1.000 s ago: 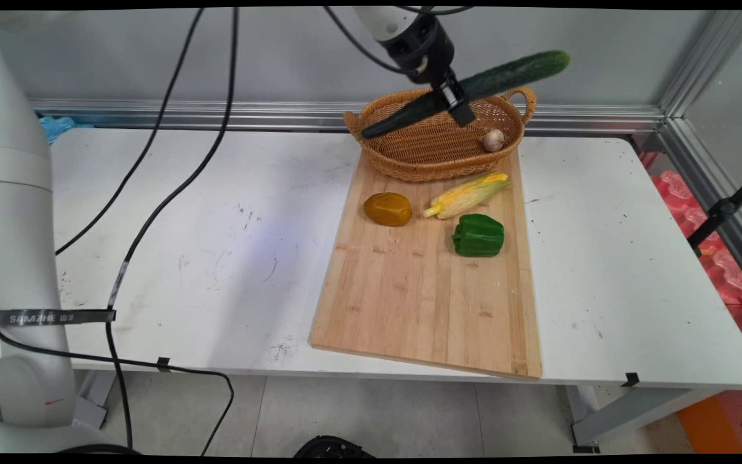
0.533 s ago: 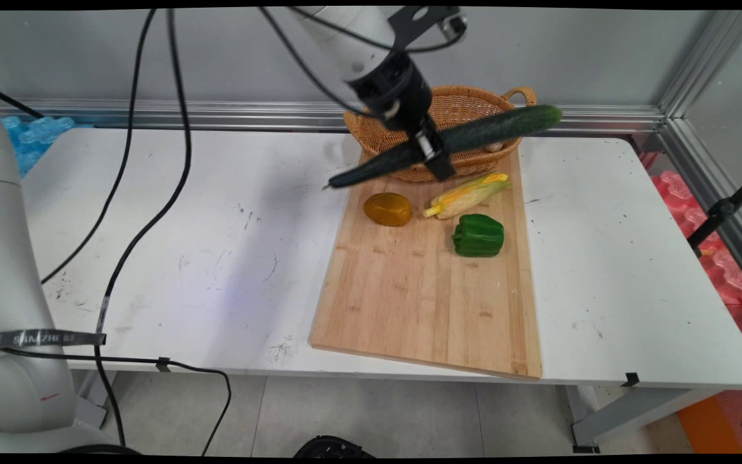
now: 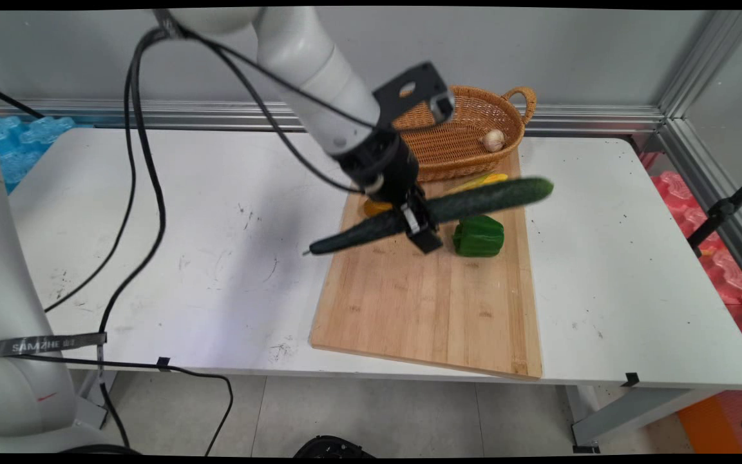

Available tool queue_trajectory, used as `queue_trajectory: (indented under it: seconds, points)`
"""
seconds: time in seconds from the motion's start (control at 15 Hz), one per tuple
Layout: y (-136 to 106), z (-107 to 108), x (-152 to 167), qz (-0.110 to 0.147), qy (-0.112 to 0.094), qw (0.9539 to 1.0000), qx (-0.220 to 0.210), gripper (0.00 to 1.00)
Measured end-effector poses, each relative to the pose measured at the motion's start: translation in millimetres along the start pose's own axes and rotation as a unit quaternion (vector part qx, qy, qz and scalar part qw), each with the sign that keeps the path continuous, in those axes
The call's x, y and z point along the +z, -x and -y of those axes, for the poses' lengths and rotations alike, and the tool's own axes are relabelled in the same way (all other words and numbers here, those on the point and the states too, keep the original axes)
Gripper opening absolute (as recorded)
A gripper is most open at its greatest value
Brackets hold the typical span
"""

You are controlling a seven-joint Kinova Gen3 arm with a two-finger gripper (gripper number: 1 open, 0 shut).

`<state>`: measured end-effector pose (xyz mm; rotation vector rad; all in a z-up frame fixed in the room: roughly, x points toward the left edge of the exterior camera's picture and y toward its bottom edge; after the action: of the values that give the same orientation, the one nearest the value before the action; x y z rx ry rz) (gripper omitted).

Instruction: Place the picked object on the cutting board

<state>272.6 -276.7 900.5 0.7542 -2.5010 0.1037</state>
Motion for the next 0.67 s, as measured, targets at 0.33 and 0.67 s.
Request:
queue_trajectory:
  seconds: [0.33,0.67]
  points:
    - [15.3,-14.5,36.3,0.013,0.003,0.9999,-0.006,0.00]
    - [22.8,-21.6,74.7,0.024,0.007,0.9997,-0.004,0.00]
